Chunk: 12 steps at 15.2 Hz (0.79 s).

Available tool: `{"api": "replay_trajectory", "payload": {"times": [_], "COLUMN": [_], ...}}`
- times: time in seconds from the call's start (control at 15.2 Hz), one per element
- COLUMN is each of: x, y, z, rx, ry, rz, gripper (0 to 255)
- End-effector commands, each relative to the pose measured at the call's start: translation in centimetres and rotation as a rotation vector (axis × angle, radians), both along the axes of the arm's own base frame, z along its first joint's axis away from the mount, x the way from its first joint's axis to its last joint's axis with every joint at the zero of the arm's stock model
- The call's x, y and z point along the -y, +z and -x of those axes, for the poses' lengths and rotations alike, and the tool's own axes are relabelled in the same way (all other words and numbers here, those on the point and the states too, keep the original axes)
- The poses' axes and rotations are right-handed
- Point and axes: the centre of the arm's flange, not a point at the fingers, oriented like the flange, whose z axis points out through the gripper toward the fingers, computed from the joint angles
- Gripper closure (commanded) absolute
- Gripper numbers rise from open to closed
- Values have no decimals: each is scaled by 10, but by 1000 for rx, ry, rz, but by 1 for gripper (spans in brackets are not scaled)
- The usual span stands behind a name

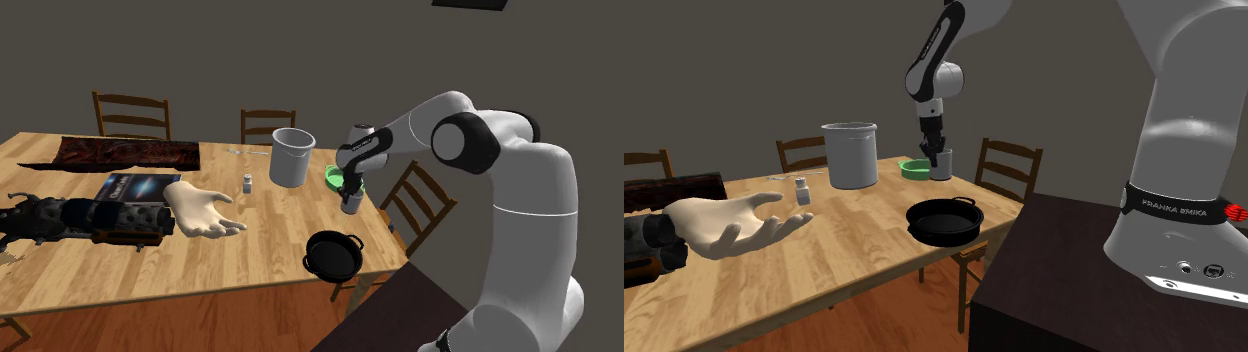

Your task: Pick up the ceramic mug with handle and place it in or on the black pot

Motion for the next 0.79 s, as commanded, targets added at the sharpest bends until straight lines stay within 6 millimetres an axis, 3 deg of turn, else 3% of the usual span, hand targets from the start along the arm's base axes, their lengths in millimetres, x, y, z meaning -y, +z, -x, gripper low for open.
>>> {"api": "replay_trajectory", "payload": {"times": [0.0,0.46,0.73], "x": [0,0,-46], "y": [11,46,51], "z": [1,1,26], "rx": [0,0,0], "ry": [0,0,0], "rz": [0,0,0], "gripper": [255,255,255]}}
